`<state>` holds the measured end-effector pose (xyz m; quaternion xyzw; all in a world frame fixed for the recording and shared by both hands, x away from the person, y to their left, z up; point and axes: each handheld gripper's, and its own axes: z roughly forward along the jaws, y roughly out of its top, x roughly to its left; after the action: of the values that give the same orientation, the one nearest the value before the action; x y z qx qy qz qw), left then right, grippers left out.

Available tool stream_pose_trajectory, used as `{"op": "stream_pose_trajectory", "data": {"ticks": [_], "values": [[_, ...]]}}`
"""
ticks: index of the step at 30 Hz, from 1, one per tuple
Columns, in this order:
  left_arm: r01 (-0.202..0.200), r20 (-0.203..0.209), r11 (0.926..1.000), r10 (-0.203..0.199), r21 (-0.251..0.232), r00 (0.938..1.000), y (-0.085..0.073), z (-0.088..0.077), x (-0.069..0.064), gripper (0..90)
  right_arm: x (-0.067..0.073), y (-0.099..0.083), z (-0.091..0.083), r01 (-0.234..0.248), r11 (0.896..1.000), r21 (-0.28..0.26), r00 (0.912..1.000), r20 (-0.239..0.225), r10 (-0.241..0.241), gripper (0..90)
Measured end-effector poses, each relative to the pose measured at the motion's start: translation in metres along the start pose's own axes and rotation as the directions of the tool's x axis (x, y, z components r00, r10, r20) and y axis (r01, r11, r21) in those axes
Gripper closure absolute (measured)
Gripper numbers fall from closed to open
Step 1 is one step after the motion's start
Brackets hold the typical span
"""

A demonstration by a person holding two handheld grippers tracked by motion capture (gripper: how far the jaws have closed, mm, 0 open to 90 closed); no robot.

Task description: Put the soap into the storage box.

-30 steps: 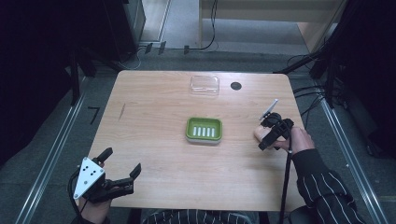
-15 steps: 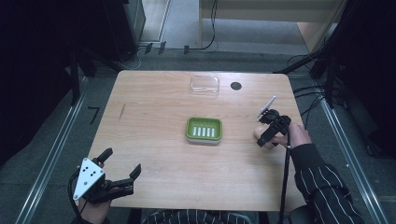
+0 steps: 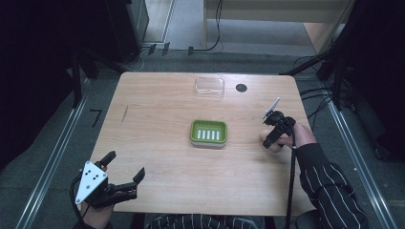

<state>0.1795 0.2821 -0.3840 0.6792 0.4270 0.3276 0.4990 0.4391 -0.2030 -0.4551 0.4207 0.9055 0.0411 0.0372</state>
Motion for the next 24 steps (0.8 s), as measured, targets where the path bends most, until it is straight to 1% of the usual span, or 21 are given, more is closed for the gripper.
{"op": "stream_pose_trajectory", "data": {"ticks": [1,2,3,5,7,9,10,11,12,13,14,16,18,24], "values": [[0.0,-0.001,1.0,0.0,0.0,1.0,0.0,0.0,0.0,0.0,0.0,0.0,0.0,0.0,1.0,0.0,1.0,0.0,0.0,5.9],[-0.001,0.0,1.0,0.001,0.0,1.0,0.0,0.0003,-0.0001,0.0,-0.001,0.0008,0.0006,0.002,1.0,0.003,1.0,-0.005,-0.002,8.8],[-0.001,0.0,1.0,0.001,0.0,1.0,0.0,0.0003,-0.0001,0.0,-0.001,0.0008,0.0006,0.002,1.0,0.003,1.0,-0.005,-0.002,8.8],[-0.002,0.001,1.0,0.002,0.001,1.0,0.0,0.0004,-0.0001,0.0,-0.0016,0.0014,0.0007,0.01,1.0,-0.003,0.9999,-0.007,-0.01,15.2],[-0.002,0.001,1.0,0.002,0.0,1.0,0.0001,0.0004,-0.0001,0.0,-0.0013,0.002,0.0019,0.008,1.0,-0.004,0.9999,-0.012,-0.008,15.4],[-0.002,0.002,1.0,0.002,0.001,1.0,0.0,0.0005,-0.0002,0.0,-0.0017,0.0035,0.0038,0.016,1.0,0.007,0.9998,-0.014,-0.016,18.1],[-0.002,0.002,1.0,0.002,0.001,1.0,0.0,0.0005,-0.0002,0.0,-0.0015,0.004,0.0046,0.012,1.0,0.012,0.9998,-0.016,-0.012,19.4],[-0.002,0.002,1.0,0.002,0.001,1.0,0.0001,0.0005,-0.0002,0.0,-0.0027,0.0048,0.0046,0.007,1.0,0.017,0.9995,-0.029,-0.007,21.0],[-0.002,0.002,1.0,0.002,0.001,1.0,0.0001,0.0005,-0.0002,0.0,-0.0035,0.0053,0.0044,0.001,1.0,0.008,0.9995,-0.033,-0.001,24.0],[-0.002,0.003,1.0,0.002,0.002,1.0,0.0,0.0006,-0.0002,0.0,-0.0037,0.0062,0.0037,-0.003,1.0,0.012,0.9996,-0.029,0.004,25.3],[-0.002,0.003,1.0,0.002,0.002,1.0,0.0,0.0006,-0.0002,0.0,-0.0037,0.0062,0.0037,-0.003,1.0,0.012,0.9996,-0.029,0.004,25.3],[-0.002,0.002,1.0,0.002,0.003,1.0,0.0,0.0006,0.0,0.0,-0.0035,0.0078,0.0046,0.003,1.0,0.016,0.9995,-0.031,-0.002,28.1],[-0.002,0.0,1.0,0.002,0.003,1.0,0.0,0.0004,0.0,0.0,-0.0018,0.0089,0.0066,0.005,0.999,0.033,0.9995,-0.032,-0.004,30.8],[-0.001,0.0,1.0,0.001,0.002,1.0,0.0,0.0003,0.0001,0.0,-0.002,0.0087,0.0085,-0.002,0.999,0.04,0.9995,-0.032,0.003,32.4]]}}
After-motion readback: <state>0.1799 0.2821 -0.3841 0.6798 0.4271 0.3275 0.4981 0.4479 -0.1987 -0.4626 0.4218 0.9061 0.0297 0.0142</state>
